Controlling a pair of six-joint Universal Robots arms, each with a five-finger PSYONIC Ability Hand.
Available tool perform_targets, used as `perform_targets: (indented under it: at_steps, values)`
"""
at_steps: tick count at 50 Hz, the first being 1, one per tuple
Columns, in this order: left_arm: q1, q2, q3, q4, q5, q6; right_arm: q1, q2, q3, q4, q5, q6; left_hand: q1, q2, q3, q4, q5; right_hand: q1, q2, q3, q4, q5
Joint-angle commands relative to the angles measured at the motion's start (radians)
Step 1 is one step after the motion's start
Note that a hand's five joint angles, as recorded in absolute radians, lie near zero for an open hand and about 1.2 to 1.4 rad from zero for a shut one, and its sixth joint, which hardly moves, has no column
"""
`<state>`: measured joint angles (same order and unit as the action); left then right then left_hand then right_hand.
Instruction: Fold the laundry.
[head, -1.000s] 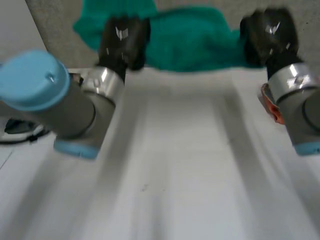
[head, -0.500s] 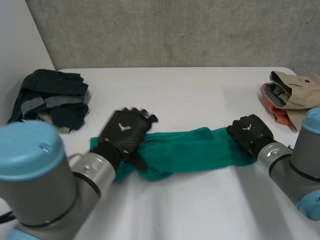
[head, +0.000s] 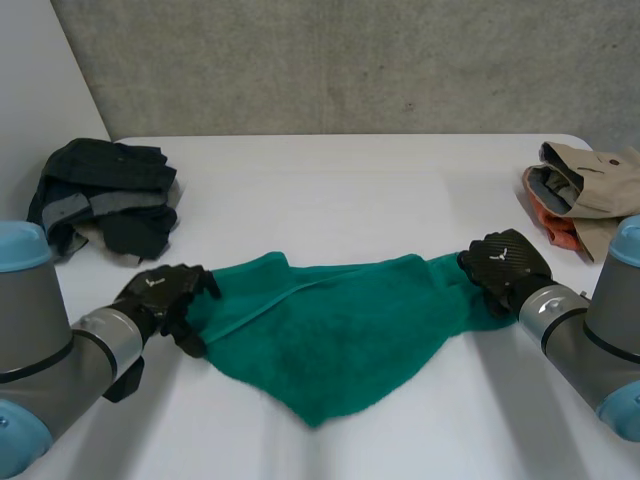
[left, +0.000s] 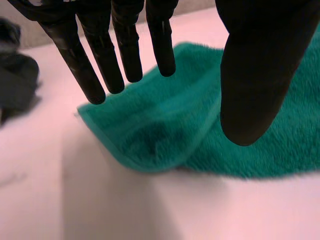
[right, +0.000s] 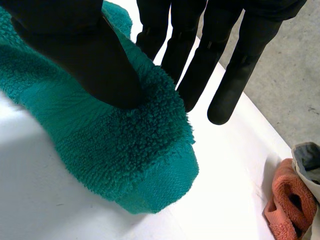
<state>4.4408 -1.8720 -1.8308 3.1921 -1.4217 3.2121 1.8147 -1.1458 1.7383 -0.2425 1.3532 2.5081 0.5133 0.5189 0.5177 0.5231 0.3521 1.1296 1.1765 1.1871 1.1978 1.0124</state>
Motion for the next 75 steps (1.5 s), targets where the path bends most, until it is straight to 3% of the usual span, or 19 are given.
perform_targets:
  at_steps: [1, 6, 8, 10, 11, 12, 13, 17, 22, 27, 38, 44, 46, 48, 52, 57, 59, 66, 75]
  values:
    - [0.002, -0.088, 0.021, 0.011, 0.001, 0.008, 0.000, 0.000, 0.009, 0.000, 0.001, 0.000, 0.155, 0.150, 0.151, 0.145, 0.142, 0.267, 0.220, 0.209, 0.198, 0.209]
    - [0.000, -0.118, 0.033, 0.011, -0.002, 0.023, -0.002, -0.002, 0.012, 0.003, 0.007, 0.000, 0.439, 0.434, 0.435, 0.429, 0.426, 0.267, 0.220, 0.209, 0.198, 0.209]
    - [-0.003, -0.118, 0.036, 0.015, -0.003, 0.031, -0.002, -0.011, 0.015, 0.020, 0.009, -0.008, 0.843, 0.838, 0.839, 0.834, 0.830, 0.267, 0.220, 0.209, 0.198, 0.209]
    - [-0.003, -0.102, 0.042, 0.028, -0.006, 0.034, -0.002, -0.034, 0.013, 0.052, 0.006, -0.012, 0.883, 0.877, 0.879, 0.873, 0.870, 0.221, 0.174, 0.164, 0.153, 0.164]
    - [-0.005, -0.099, 0.044, 0.034, -0.008, 0.034, -0.003, -0.052, 0.010, 0.077, 0.003, -0.014, 0.883, 0.877, 0.879, 0.873, 0.870, -0.015, -0.062, -0.072, -0.083, -0.072]
    - [-0.006, -0.095, 0.045, 0.040, -0.011, 0.034, -0.005, -0.089, -0.003, 0.135, -0.005, -0.015, 0.883, 0.877, 0.879, 0.873, 0.870, -0.537, -0.584, -0.595, -0.606, -0.595]
    - [-0.006, -0.084, 0.047, 0.046, -0.014, 0.034, -0.008, -0.103, -0.011, 0.165, -0.008, -0.015, 0.883, 0.877, 0.879, 0.873, 0.870, -0.746, -0.793, -0.804, -0.814, -0.803]
    - [-0.005, 0.002, 0.044, 0.069, -0.025, 0.035, -0.040, -0.143, -0.129, 0.337, -0.066, -0.005, 0.883, 0.877, 0.879, 0.873, 0.870, -0.868, -0.915, -0.926, -0.937, -0.926]
    - [-0.015, 0.100, 0.047, 0.077, -0.025, 0.040, -0.060, -0.109, -0.351, 0.570, -0.158, 0.027, 0.883, 0.877, 0.879, 0.873, 0.870, -0.845, -0.892, -0.903, -0.913, -0.902]
    - [-0.021, 0.188, 0.053, 0.088, -0.023, 0.046, -0.049, 0.108, -0.626, 0.704, -0.226, 0.115, 0.883, 0.877, 0.879, 0.873, 0.870, -0.827, -0.874, -0.885, -0.896, -0.885]
    - [-0.101, 0.281, 0.099, 0.108, -0.019, 0.132, 0.037, 0.431, -0.890, 0.726, -0.278, 0.120, 0.883, 0.877, 0.879, 0.873, 0.870, -0.778, -0.824, -0.835, -0.846, -0.835]
    - [-0.107, 0.268, 0.133, 0.109, -0.017, 0.163, 0.087, 0.561, -0.970, 0.712, -0.273, 0.130, 0.883, 0.877, 0.879, 0.873, 0.870, -0.505, -0.552, -0.563, -0.573, -0.562]
    - [-0.107, 0.258, 0.142, 0.111, -0.017, 0.169, 0.097, 0.580, -1.002, 0.700, -0.260, 0.129, 0.883, 0.877, 0.879, 0.873, 0.870, -0.230, -0.277, -0.288, -0.299, -0.288]
    - [-0.107, 0.234, 0.166, 0.123, -0.017, 0.183, 0.100, 0.583, -1.033, 0.680, -0.250, 0.130, 0.883, 0.877, 0.879, 0.873, 0.870, 0.264, 0.217, 0.207, 0.196, 0.207]
    - [-0.107, 0.183, 0.243, 0.173, -0.019, 0.222, 0.104, 0.537, -1.091, 0.516, -0.152, 0.184, 0.883, 0.877, 0.879, 0.873, 0.870, 0.267, 0.220, 0.209, 0.198, 0.209]
    - [-0.104, 0.091, 0.441, 0.271, -0.025, 0.288, 0.094, 0.318, -1.030, 0.109, 0.059, 0.290, 0.883, 0.877, 0.879, 0.873, 0.870, 0.267, 0.220, 0.209, 0.198, 0.209]
    - [-0.091, 0.038, 0.578, 0.307, -0.033, 0.305, 0.094, 0.266, -1.004, 0.013, 0.086, 0.291, 0.883, 0.877, 0.879, 0.873, 0.870, 0.267, 0.220, 0.209, 0.198, 0.209]
    - [-0.095, -0.019, 0.817, 0.388, -0.034, 0.305, 0.092, 0.106, -0.927, -0.143, 0.084, 0.293, 0.883, 0.877, 0.879, 0.873, 0.870, 0.267, 0.220, 0.209, 0.198, 0.209]
    - [-0.112, -0.010, 0.628, 0.385, -0.036, 0.301, 0.089, 0.064, -0.757, -0.028, 0.015, 0.293, 0.883, 0.877, 0.879, 0.873, 0.870, 0.267, 0.220, 0.209, 0.198, 0.209]
